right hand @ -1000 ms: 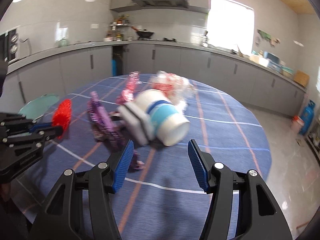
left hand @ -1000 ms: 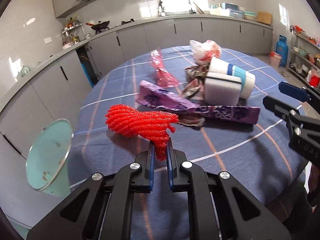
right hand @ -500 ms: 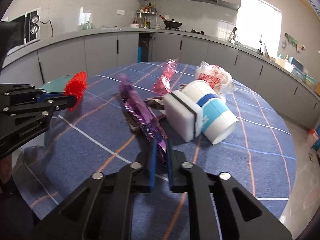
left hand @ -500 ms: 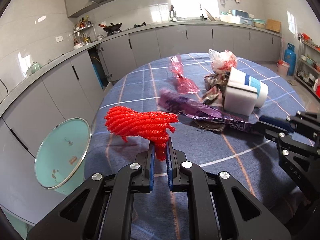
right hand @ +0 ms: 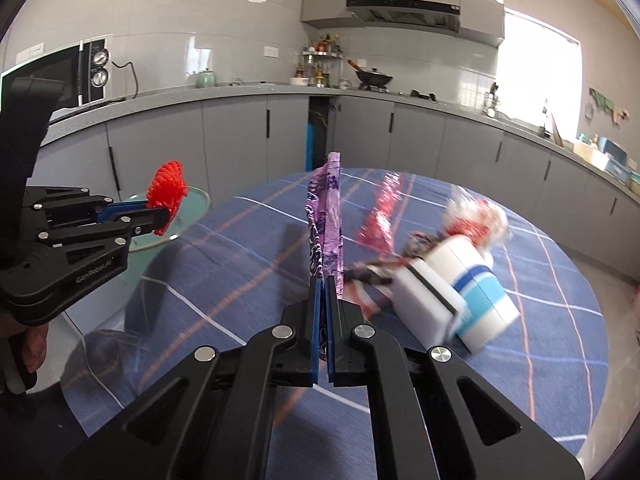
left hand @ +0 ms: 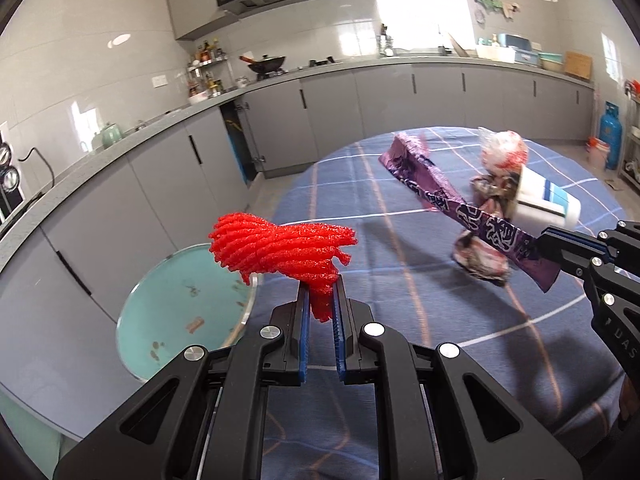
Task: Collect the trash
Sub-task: 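Carry the red mesh net and purple wrapper over the teal bin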
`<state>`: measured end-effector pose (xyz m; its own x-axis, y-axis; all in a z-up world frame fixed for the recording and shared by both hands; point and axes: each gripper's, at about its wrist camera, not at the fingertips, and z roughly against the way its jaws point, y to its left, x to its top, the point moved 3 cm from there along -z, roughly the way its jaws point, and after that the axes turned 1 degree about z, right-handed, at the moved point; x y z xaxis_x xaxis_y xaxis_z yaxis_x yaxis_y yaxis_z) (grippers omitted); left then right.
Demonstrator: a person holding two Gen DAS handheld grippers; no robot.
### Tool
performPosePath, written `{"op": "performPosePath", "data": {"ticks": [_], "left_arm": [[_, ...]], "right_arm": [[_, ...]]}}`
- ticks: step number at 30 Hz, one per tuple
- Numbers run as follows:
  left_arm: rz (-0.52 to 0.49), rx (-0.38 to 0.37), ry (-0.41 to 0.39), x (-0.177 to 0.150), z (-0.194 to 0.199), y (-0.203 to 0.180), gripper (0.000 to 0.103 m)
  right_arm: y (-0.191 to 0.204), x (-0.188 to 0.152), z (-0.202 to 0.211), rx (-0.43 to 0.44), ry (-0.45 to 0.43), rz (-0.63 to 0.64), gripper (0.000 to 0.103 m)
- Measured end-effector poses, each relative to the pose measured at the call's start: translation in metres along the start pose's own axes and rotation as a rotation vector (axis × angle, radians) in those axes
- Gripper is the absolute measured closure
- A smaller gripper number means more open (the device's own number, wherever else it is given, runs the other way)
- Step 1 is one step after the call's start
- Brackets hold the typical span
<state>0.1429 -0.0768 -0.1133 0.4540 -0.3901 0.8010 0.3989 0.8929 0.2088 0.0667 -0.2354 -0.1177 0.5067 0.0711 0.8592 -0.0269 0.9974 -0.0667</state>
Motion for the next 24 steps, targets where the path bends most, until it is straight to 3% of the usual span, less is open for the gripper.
{"op": "performPosePath", "data": {"ticks": [14, 24], "left_arm": [[0.046, 0.083, -0.002, -0.003, 0.002, 0.035, 0.092], [0.072, 0.184, -0.017, -0.004, -0.002, 0.065, 0.092]], "right_arm": [[0.031, 0.028, -0.021, 0.036, -0.022, 0.033, 0.101], [0.055, 0.045, -0.034, 0.071, -0.031, 0.065, 0.101]]}}
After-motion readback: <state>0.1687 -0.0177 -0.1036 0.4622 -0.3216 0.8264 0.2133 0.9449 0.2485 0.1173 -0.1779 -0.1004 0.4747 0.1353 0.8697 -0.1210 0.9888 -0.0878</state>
